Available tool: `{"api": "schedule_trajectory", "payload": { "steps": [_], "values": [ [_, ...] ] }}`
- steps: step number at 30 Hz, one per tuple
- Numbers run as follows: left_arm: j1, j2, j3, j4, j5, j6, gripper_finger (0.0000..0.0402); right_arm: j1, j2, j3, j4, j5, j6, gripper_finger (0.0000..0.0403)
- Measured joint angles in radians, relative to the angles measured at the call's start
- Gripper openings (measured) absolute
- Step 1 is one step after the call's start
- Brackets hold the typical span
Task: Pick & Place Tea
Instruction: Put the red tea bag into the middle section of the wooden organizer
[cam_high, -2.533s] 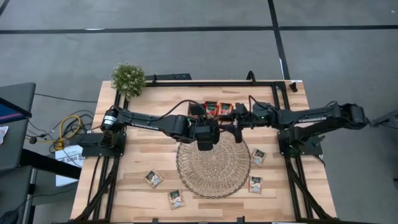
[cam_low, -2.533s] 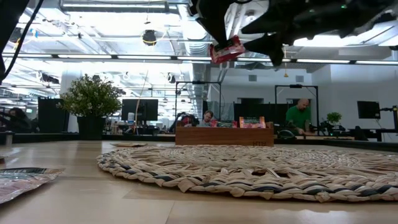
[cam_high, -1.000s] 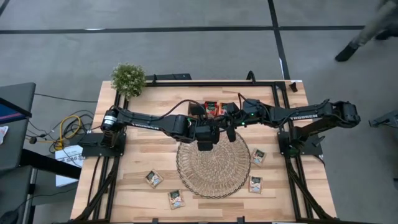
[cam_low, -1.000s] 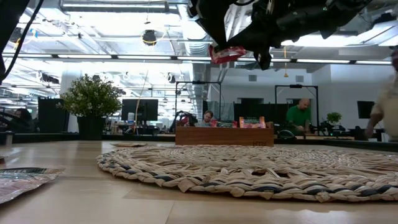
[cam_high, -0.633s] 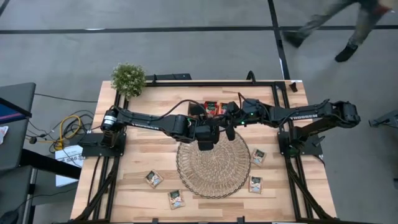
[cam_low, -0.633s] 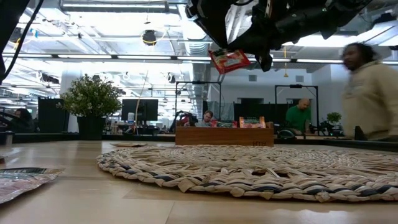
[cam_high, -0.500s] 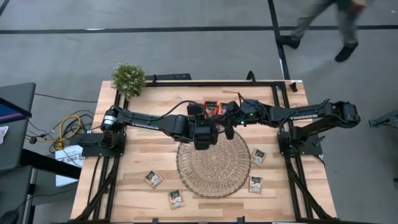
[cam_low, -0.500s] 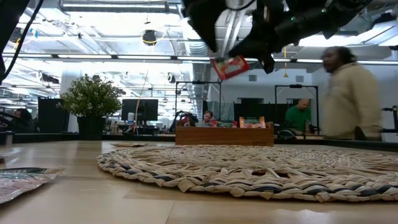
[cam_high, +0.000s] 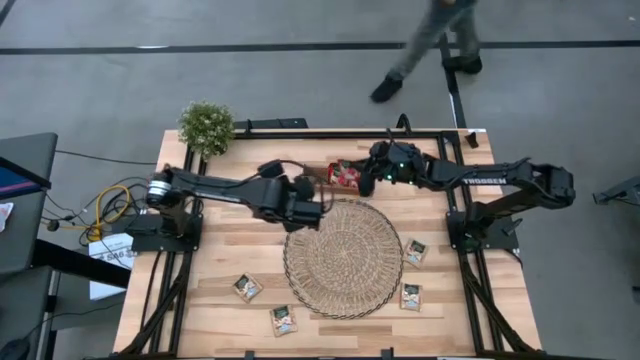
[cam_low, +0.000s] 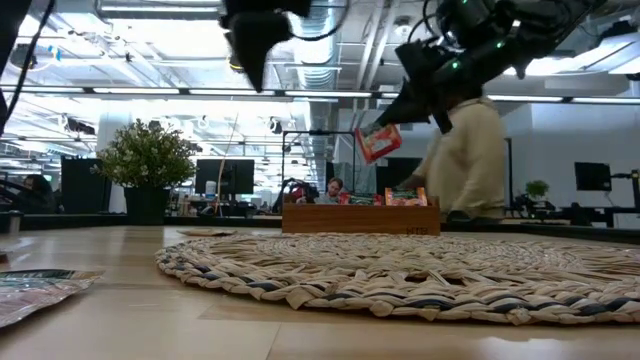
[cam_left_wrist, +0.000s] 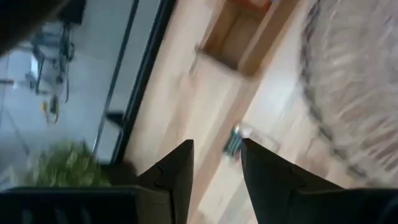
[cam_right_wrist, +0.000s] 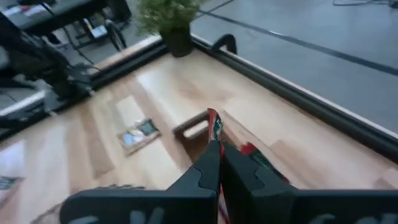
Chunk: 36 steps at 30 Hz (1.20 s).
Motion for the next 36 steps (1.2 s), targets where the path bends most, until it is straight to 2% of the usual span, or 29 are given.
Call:
{"api": "schedule_trajectory", "payload": {
  "steps": [5,10,16,21,36],
  "values": [
    [0.001,-0.189,-0.248,0.104,0.041,-0.118,0.0126,-0.017,0.095,0.001,0.104,0.0,-0.033,0.0],
    [-0.002,-0.395,-0.491,0.353,0.152,-0.156,0.0126,-0.027,0.204,0.001,0.239,-0.001,-0.064,0.0],
    [-0.002,-0.586,-0.678,0.556,0.203,-0.16,0.0126,-0.054,0.314,0.001,0.342,0.0,-0.082,0.0],
    [-0.002,-0.661,-0.73,0.587,0.206,-0.16,0.0126,-0.065,0.37,0.001,0.396,0.0,-0.081,0.0],
    [0.0,-0.667,-0.731,0.604,0.205,-0.071,0.0126,-0.03,0.38,0.001,0.378,0.095,-0.097,0.0]
  ]
}}
